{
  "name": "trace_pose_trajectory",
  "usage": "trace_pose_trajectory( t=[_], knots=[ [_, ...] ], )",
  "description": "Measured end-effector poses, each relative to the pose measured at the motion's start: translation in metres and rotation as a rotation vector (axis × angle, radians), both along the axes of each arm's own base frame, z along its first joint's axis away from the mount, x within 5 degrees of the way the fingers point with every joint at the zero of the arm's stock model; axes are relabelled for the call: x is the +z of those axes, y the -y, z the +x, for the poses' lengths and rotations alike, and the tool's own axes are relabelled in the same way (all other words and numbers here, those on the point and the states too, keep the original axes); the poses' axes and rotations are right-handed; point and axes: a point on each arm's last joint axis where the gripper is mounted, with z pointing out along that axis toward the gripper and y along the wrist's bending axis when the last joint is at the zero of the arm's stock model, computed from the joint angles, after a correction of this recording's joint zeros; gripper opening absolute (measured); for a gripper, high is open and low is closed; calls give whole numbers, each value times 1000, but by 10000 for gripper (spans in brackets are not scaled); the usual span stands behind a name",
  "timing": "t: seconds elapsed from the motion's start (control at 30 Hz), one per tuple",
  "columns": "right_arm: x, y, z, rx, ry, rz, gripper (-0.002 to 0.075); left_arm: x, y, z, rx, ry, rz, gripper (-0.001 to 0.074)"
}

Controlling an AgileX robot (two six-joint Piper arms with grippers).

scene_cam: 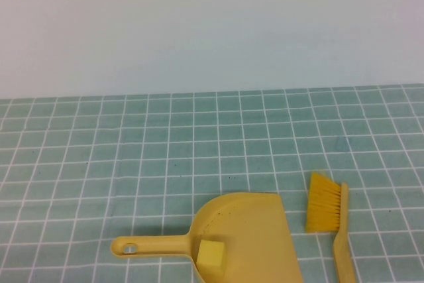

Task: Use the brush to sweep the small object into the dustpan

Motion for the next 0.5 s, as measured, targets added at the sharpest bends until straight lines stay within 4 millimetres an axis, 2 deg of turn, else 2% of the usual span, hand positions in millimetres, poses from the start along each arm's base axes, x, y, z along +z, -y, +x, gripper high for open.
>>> trace_pose_trajectory(
  t=[0.27, 0.5],
  knots=[
    [0, 0, 0, 0, 0, 0, -1, 0, -3, 1, 51, 2, 1, -2],
    [0, 0, 0, 0, 0, 0, -1, 0, -8, 1, 70, 29, 144, -1]
  ],
)
